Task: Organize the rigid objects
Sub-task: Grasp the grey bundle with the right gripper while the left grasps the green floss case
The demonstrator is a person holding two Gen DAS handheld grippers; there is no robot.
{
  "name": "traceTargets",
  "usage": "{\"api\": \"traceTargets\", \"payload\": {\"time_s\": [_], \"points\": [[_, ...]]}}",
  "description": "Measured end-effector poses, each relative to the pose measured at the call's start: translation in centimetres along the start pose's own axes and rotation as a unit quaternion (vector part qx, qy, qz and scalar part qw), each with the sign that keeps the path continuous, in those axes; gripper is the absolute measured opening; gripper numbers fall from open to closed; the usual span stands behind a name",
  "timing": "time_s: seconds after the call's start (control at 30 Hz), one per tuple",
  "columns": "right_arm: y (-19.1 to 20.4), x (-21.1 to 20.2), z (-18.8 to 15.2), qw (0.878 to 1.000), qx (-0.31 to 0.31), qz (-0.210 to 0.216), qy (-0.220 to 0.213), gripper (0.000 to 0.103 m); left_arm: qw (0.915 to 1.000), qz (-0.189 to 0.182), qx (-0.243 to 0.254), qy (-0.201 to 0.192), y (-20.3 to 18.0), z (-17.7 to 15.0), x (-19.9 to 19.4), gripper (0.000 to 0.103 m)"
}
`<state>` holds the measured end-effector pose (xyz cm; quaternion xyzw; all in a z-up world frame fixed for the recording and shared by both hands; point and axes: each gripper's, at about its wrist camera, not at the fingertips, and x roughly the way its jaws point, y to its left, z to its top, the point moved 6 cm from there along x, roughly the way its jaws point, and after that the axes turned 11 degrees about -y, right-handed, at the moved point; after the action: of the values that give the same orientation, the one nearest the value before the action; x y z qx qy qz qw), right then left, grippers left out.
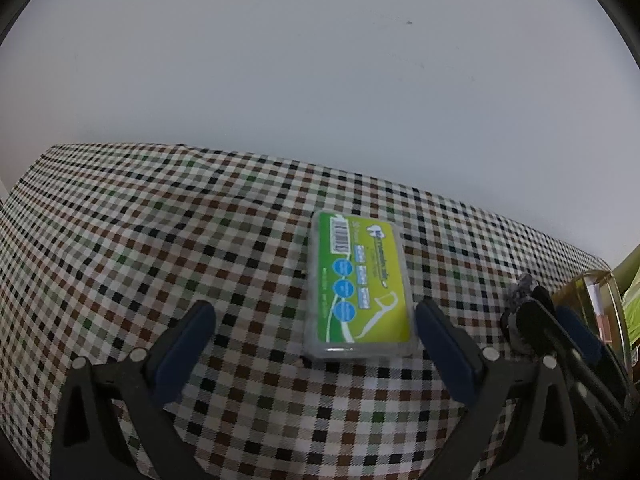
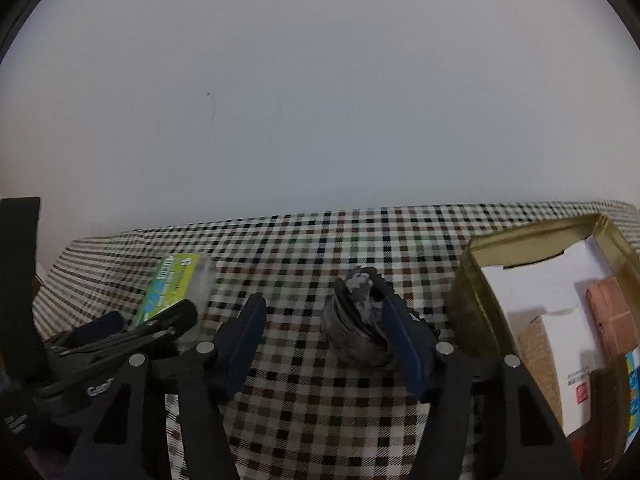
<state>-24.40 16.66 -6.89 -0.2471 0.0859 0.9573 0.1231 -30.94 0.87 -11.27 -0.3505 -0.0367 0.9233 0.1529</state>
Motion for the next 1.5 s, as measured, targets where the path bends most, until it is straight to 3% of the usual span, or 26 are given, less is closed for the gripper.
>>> {"api": "traceTargets", "payload": {"time_s": [0.4, 0.67, 0.77, 0.9, 1.0, 1.1, 1.17, 1.33, 1.5], "points": [[0.1, 0.1, -0.8, 0.997, -0.052, -0.053, 0.020, 0.061, 1.0000, 0.007, -0.002, -0.001, 4.1, 0.4, -2.0, 0.101], [0.3, 0.3, -1.3, 0.993, -0.085, -0.078, 0.031, 0.061, 0.9999, 0.012, -0.005, -0.002, 2.1, 1.0, -0.9, 0.101], [0.4, 0.2, -1.3, 0.989, -0.110, -0.095, 0.031, 0.048, 0.9998, 0.014, -0.011, -0.002, 3.1, 1.6, -0.9, 0.101], [-0.5, -0.4, -1.0, 0.994, -0.074, -0.073, 0.018, 0.037, 0.9998, 0.015, -0.014, -0.003, 5.0, 2.3, -2.2, 0.101], [-0.5, -1.3, -0.6, 1.000, -0.014, 0.003, -0.001, 0.011, 0.9998, 0.016, -0.013, -0.003, 5.2, 2.7, -2.7, 0.101], [0.1, -2.0, -0.3, 0.996, 0.046, 0.076, -0.005, 0.011, 0.9998, 0.016, -0.014, -0.003, 4.4, 2.5, -3.7, 0.101], [-0.6, -2.0, -0.3, 0.993, 0.069, 0.100, -0.006, 0.011, 0.9998, 0.017, -0.014, -0.003, 5.0, 2.6, -3.5, 0.101], [-1.7, -3.0, -0.9, 0.991, 0.092, 0.097, -0.012, 0.011, 0.9998, 0.017, -0.014, -0.003, 5.1, 2.7, -3.4, 0.101], [-1.3, -3.4, -2.1, 0.989, 0.098, 0.105, 0.019, 0.013, 0.9997, 0.019, -0.015, -0.003, 4.9, 2.7, -2.6, 0.102]]}}
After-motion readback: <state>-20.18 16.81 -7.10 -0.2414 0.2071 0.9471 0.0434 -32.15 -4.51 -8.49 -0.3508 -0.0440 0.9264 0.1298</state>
